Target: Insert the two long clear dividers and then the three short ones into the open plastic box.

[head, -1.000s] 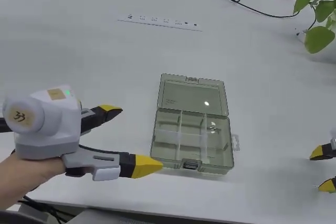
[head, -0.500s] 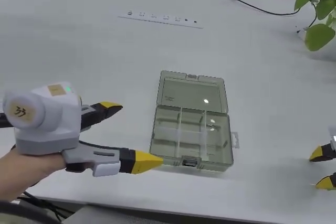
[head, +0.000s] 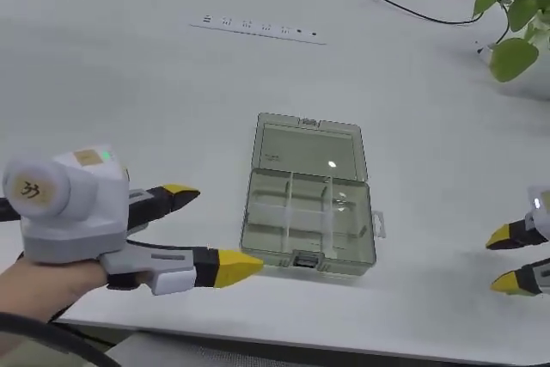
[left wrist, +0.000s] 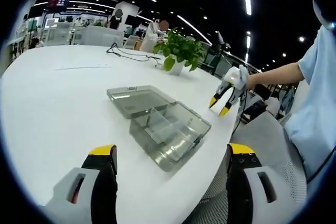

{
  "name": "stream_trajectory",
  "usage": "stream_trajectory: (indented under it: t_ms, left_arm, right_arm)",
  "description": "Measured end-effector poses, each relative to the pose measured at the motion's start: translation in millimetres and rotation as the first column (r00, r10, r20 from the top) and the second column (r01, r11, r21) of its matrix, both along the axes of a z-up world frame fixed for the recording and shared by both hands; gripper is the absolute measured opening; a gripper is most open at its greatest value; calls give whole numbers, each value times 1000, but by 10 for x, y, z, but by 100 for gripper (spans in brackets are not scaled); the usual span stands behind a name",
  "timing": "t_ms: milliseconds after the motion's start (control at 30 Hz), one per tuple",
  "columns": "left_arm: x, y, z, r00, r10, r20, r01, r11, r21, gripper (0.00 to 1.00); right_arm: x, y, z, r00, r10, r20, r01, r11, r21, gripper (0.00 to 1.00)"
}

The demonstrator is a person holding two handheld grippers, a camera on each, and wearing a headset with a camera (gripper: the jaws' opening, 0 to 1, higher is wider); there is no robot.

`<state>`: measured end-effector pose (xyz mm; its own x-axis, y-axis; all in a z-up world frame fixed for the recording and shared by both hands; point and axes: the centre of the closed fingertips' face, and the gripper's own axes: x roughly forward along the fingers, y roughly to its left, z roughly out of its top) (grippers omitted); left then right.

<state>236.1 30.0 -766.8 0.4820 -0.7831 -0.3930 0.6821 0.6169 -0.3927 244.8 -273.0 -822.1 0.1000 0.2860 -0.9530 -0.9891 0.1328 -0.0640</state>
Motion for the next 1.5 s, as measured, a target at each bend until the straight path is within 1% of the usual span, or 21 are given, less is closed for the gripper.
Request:
stream_trajectory:
  t_ms: [67, 133, 167, 200, 333, 400, 467, 633, 767, 833, 867, 900, 933, 1000, 1067, 1100, 1133, 1200, 1233, 1267, 1500]
  left_arm:
    - [9, -13, 9, 1000, 2, -9, -2, 1000, -9, 84]
    - [35, -39, 30, 1000, 8, -25, -9, 1000, -22, 83]
    - [41, -44, 37, 1000, 8, -25, -9, 1000, -24, 83]
    - [58, -58, 53, 1000, 9, -28, -10, 1000, -30, 83]
    - [115, -110, 105, 998, 11, -59, -14, 999, -48, 82]
    - [137, -129, 124, 998, 9, -59, -11, 999, -45, 81]
    - [155, -156, 140, 998, -2, -62, 0, 999, -38, 81]
    - [220, -224, 162, 996, -11, -84, 8, 999, -34, 79]
    - [247, -278, 153, 993, -10, -116, 5, 999, -38, 75]
    - [258, -313, 163, 990, -4, -144, -4, 998, -56, 73]
    - [256, -339, 176, 986, -4, -168, -9, 997, -73, 71]
    - [269, -351, 188, 985, -2, -172, -13, 996, -83, 69]
    - [276, -366, 192, 980, 5, -198, -24, 995, -95, 66]
    - [305, -385, 196, 975, 15, -220, -40, 993, -111, 63]
    - [323, -404, 196, 971, 15, -237, -46, 991, -124, 59]
    - [337, -418, 188, 966, 20, -258, -55, 990, -129, 57]
    - [344, -432, 188, 965, 17, -261, -53, 990, -133, 55]
    - [363, -457, 177, 958, 24, -287, -66, 988, -139, 51]
    - [373, -465, 178, 955, 28, -294, -73, 987, -144, 48]
    - [380, -478, 178, 950, 32, -311, -83, 985, -150, 46]
    - [401, -530, 239, 933, 32, -358, -115, 970, -213, 29]
  right_arm:
    - [36, 101, 69, 1000, 11, 25, -11, 1000, 16, 32]
    - [76, 286, 176, 998, 25, 54, -28, 998, 53, 32]
    - [85, 320, 195, 998, 28, 60, -32, 998, 60, 32]
    - [115, 404, 248, 996, 35, 82, -41, 997, 73, 32]
    - [164, 673, 381, 991, 70, 116, -82, 991, 109, 32]
    - [187, 769, 420, 988, 80, 130, -96, 988, 124, 32]
    - [224, 837, 407, 985, 95, 145, -115, 984, 135, 32]
    - [287, 1167, 546, 974, 111, 197, -146, 973, 177, 32]
    - [310, 1423, 644, 965, 129, 230, -177, 963, 203, 32]
    - [323, 1545, 682, 959, 141, 247, -195, 958, 211, 32]
    - [325, 1618, 703, 956, 148, 254, -205, 954, 217, 32]
    - [325, 1664, 714, 954, 153, 259, -212, 952, 219, 32]
    - [325, 1706, 722, 951, 160, 265, -222, 950, 220, 32]
    - [341, 1794, 722, 944, 180, 277, -244, 946, 214, 32]
    - [342, 1888, 730, 933, 210, 294, -274, 941, 198, 32]
    - [338, 1928, 733, 930, 217, 295, -281, 940, 194, 32]
    - [347, 1986, 740, 924, 230, 306, -295, 937, 187, 32]
    - [353, 2067, 751, 919, 240, 313, -307, 934, 183, 32]
    - [352, 2113, 762, 913, 251, 322, -319, 931, 180, 32]
    - [351, 2172, 772, 902, 274, 333, -343, 924, 169, 32]
    - [355, 2392, 767, 875, 321, 363, -386, 915, 119, 32]
